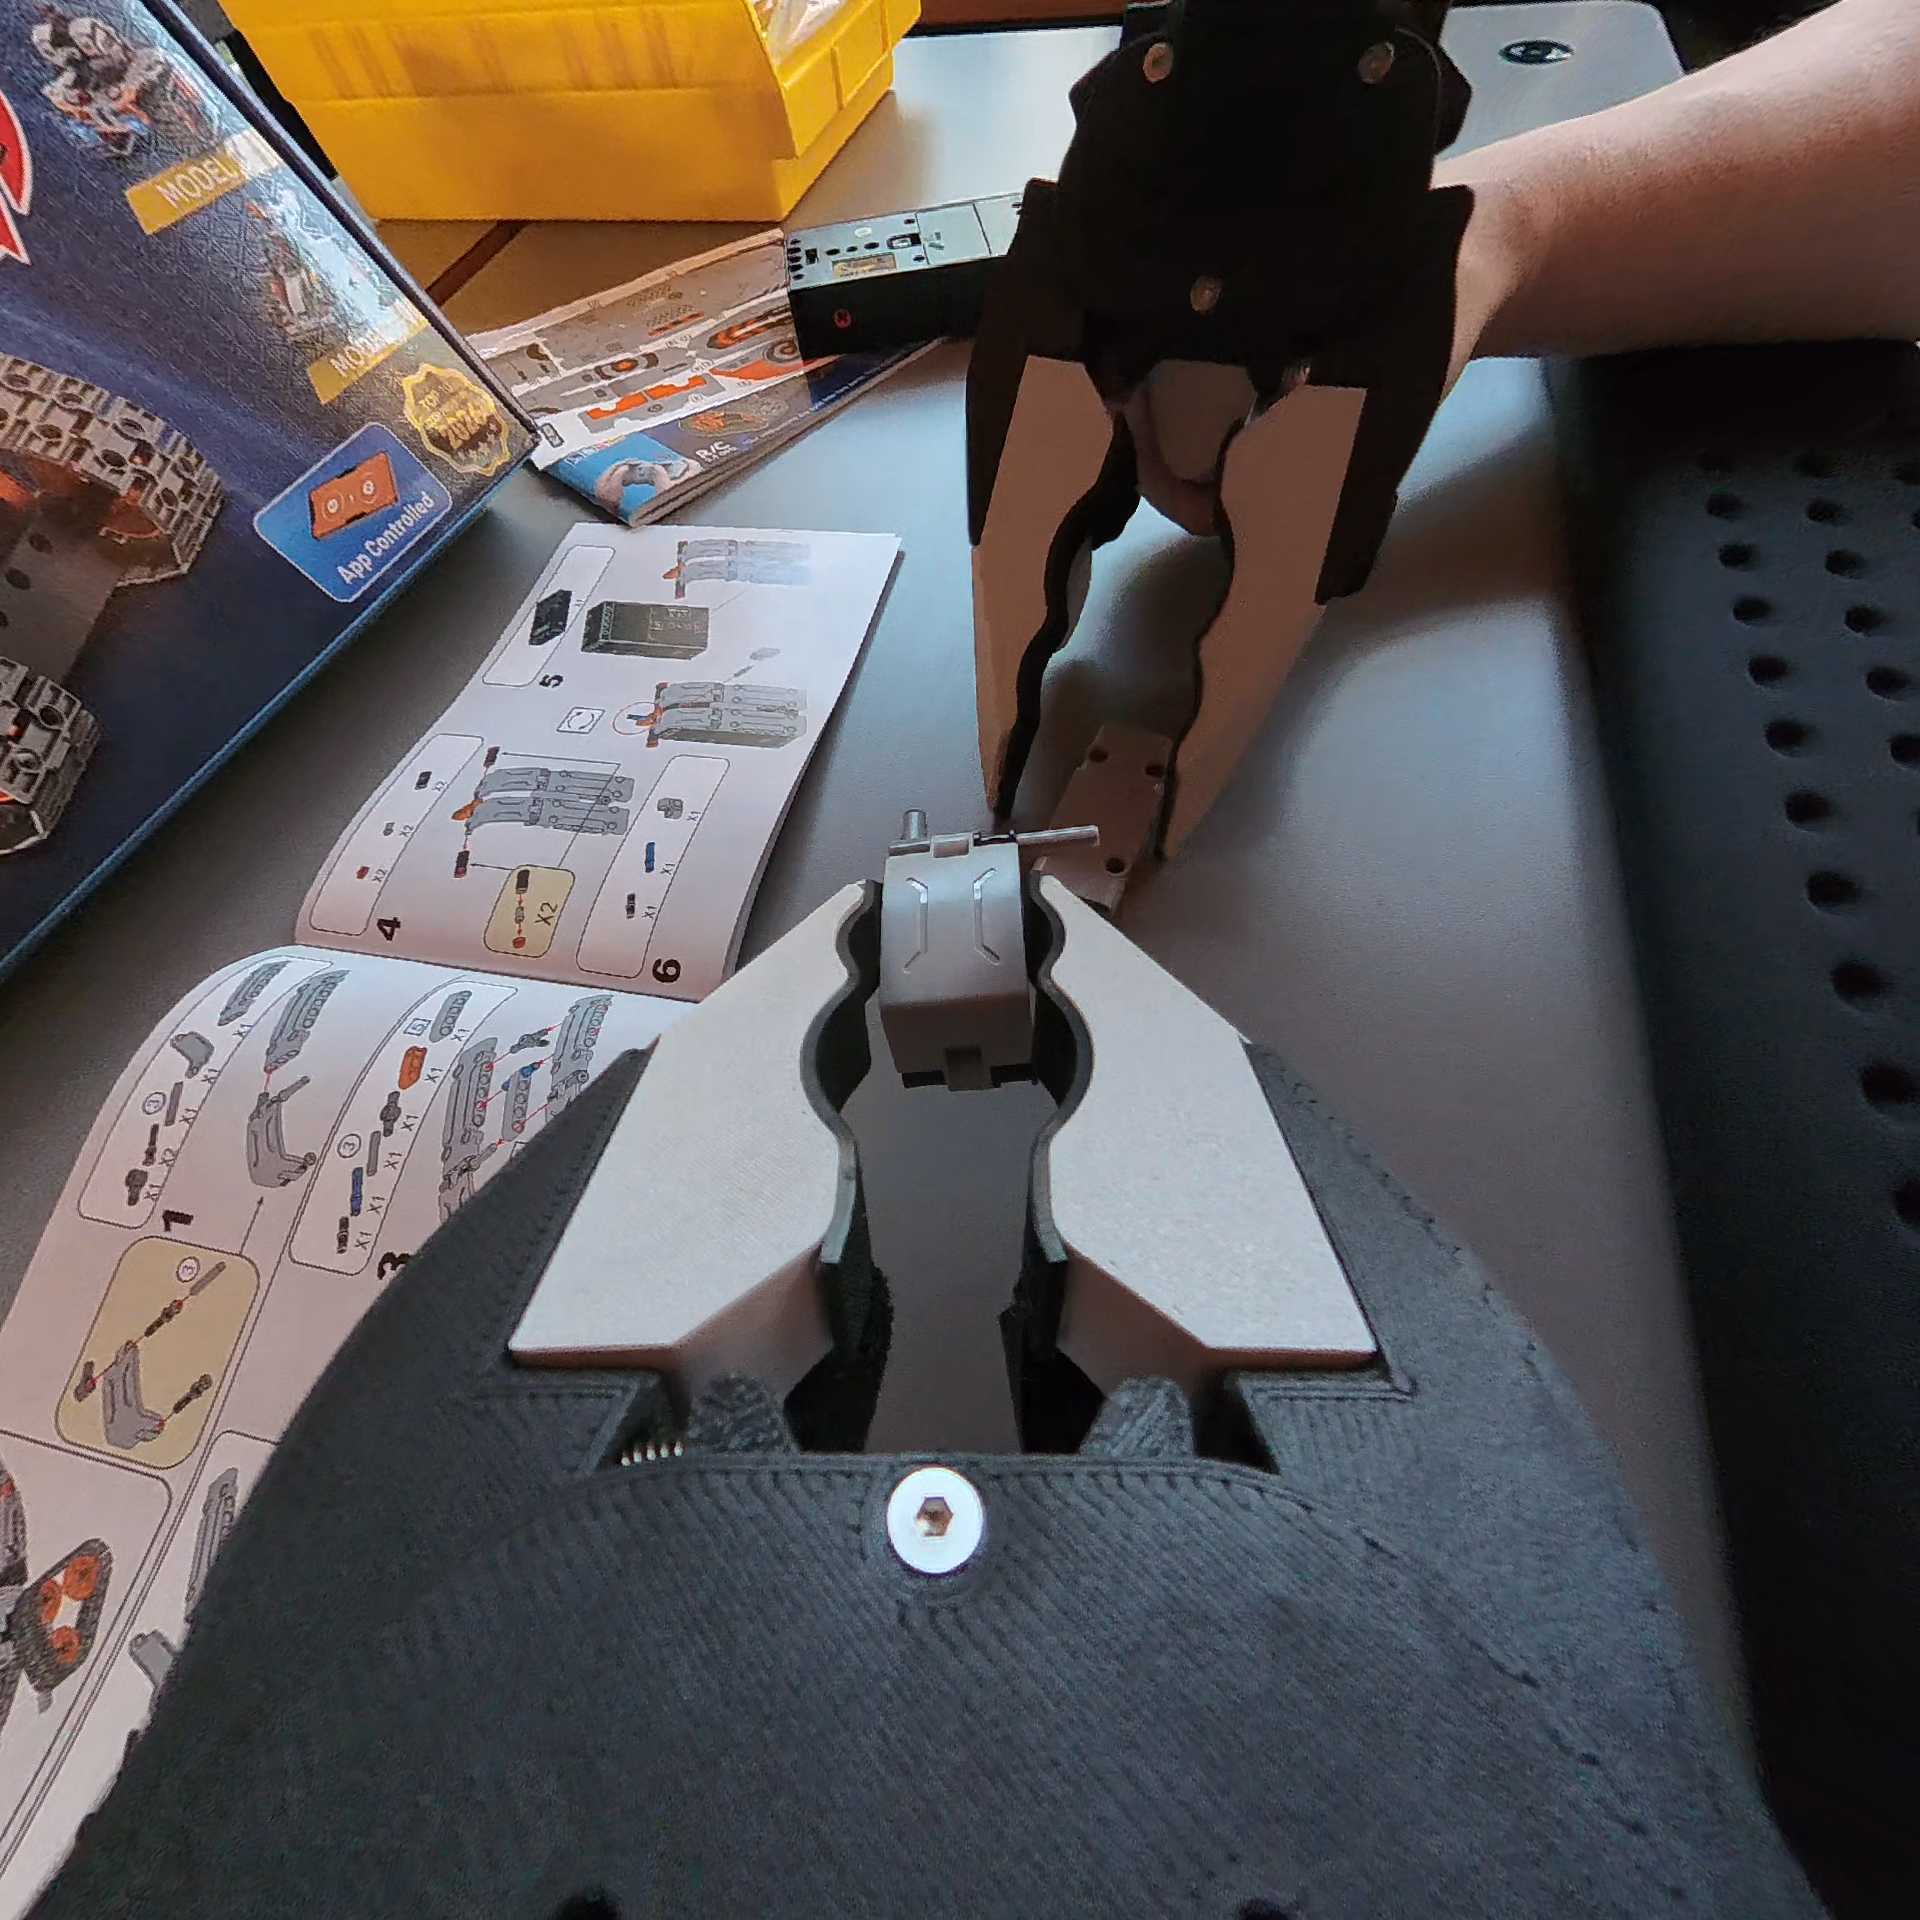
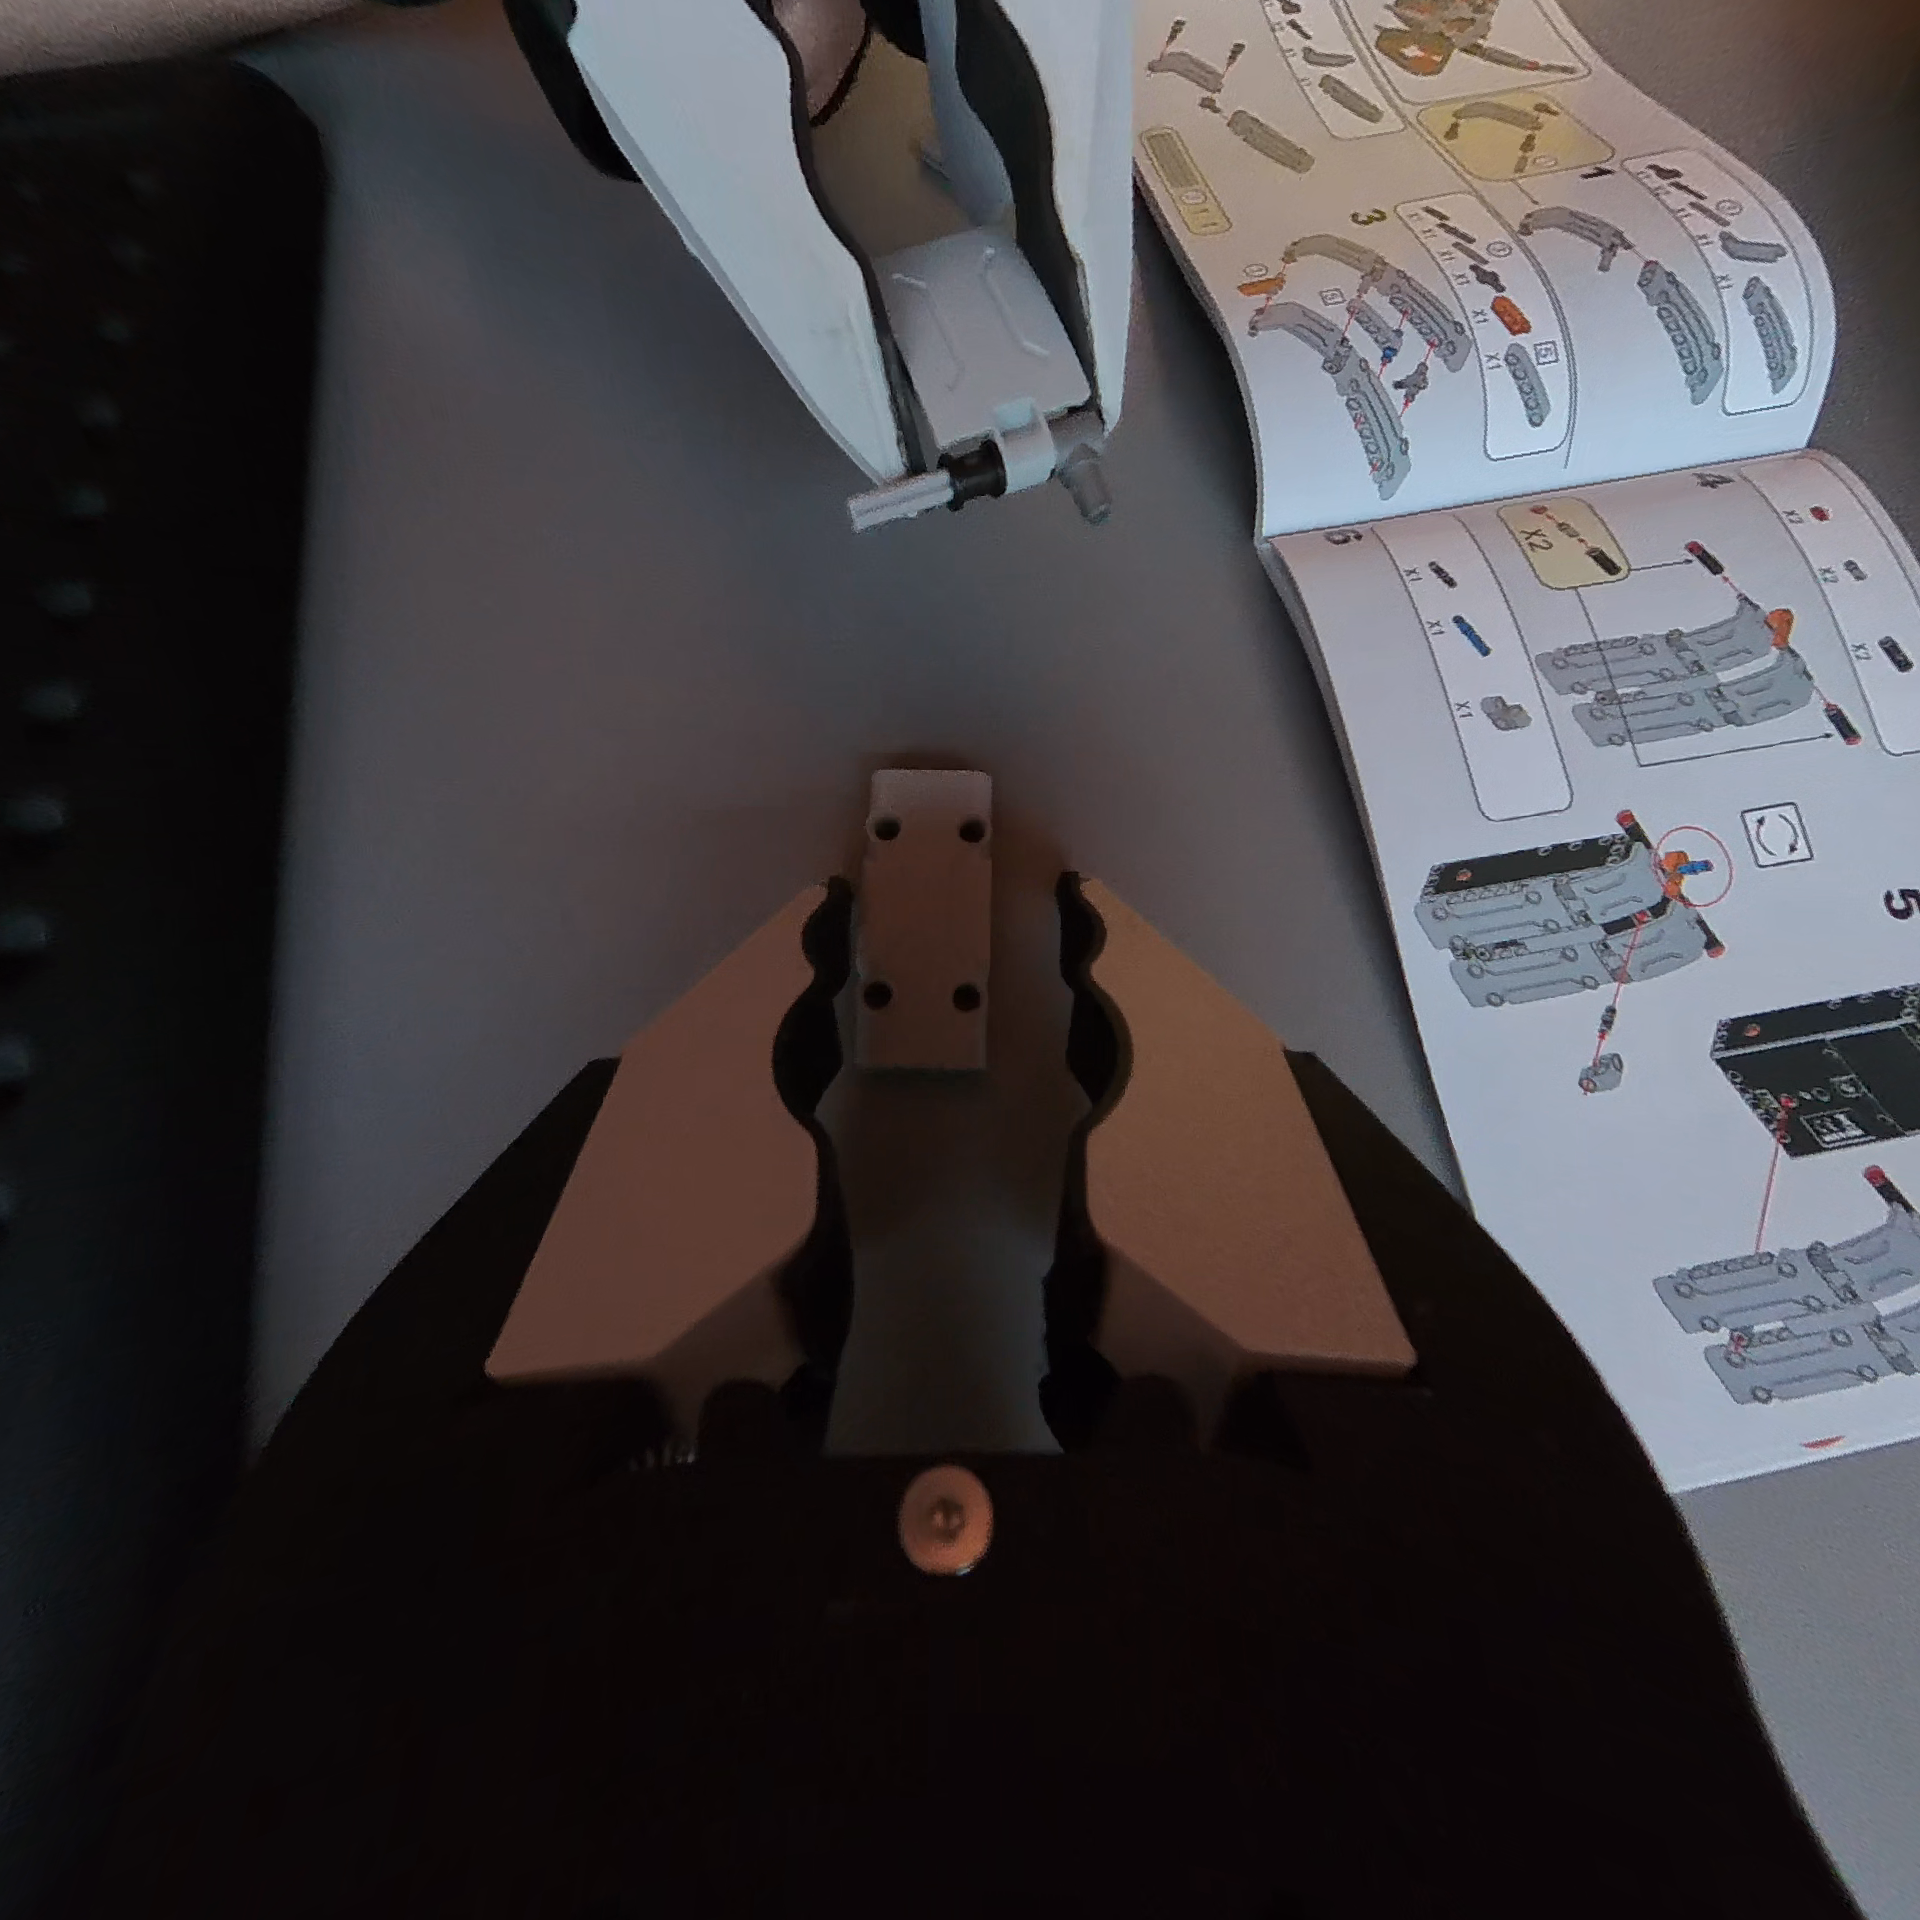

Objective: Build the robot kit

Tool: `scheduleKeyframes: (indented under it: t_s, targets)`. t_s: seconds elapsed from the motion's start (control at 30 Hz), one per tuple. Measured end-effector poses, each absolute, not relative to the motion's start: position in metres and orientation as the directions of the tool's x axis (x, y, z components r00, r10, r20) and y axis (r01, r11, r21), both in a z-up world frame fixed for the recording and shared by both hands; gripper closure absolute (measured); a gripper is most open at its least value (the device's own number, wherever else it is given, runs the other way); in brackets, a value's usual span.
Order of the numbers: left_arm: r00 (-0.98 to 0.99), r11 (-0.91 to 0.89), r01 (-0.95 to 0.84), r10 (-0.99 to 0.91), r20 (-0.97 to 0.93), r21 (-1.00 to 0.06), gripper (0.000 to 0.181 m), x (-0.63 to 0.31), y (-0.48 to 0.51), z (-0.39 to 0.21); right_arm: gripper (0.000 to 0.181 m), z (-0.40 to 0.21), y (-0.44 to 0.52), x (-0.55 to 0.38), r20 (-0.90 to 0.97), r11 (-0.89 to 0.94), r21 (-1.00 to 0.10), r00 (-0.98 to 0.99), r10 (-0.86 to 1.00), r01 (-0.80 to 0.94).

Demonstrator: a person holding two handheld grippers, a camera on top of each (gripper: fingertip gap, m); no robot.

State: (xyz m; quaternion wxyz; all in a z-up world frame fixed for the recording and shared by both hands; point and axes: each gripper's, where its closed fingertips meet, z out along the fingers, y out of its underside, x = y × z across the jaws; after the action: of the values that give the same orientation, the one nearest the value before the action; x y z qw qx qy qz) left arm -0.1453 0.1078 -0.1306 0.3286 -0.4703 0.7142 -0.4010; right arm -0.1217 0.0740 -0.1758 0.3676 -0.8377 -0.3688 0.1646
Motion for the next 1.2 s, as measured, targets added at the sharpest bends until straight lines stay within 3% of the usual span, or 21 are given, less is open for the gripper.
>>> scheduleKeyframes:
  t_s: [0.3, 0.4, 0.53, 0.87, 1.07, 1.2]
  targets:
    - [-0.337, 0.239, -0.403, -0.936, -0.099, -0.884, 0.155, -0.147, 0.109, -0.127, 0.143, -0.176, 0.068, -0.127, -0.008, -0.432, -0.74, 0.635, 0.772, 0.515]
    - [-0.333, 0.237, -0.404, -0.938, -0.099, -0.884, 0.156, -0.147, 0.111, -0.127, 0.157, -0.176, 0.067, -0.128, -0.019, -0.442, -0.735, 0.637, 0.771, 0.514]
    - [-0.357, 0.221, -0.401, -0.931, -0.07, -0.889, 0.155, -0.147, 0.105, -0.127, 0.158, -0.173, 0.07, -0.131, 0.099, -0.352, -0.727, 0.598, 0.796, 0.589]
    - [-0.449, 0.243, -0.429, -0.893, -0.028, -0.87, 0.155, -0.15, 0.086, -0.14, 0.157, -0.147, 0.076, -0.127, -0.024, -0.359, -0.836, 0.625, 0.78, 0.416]
    - [-0.469, 0.268, -0.423, -0.882, -0.044, -0.865, 0.155, -0.151, 0.086, -0.146, 0.158, -0.15, 0.069, -0.137, 0.103, -0.217, -0.84, 0.539, 0.836, 0.497]
    - [-0.491, 0.271, -0.386, -0.869, -0.051, -0.882, 0.155, -0.151, 0.083, -0.141, 0.158, -0.154, 0.071, -0.132, -0.008, -0.293, -0.848, 0.541, 0.841, 0.442]
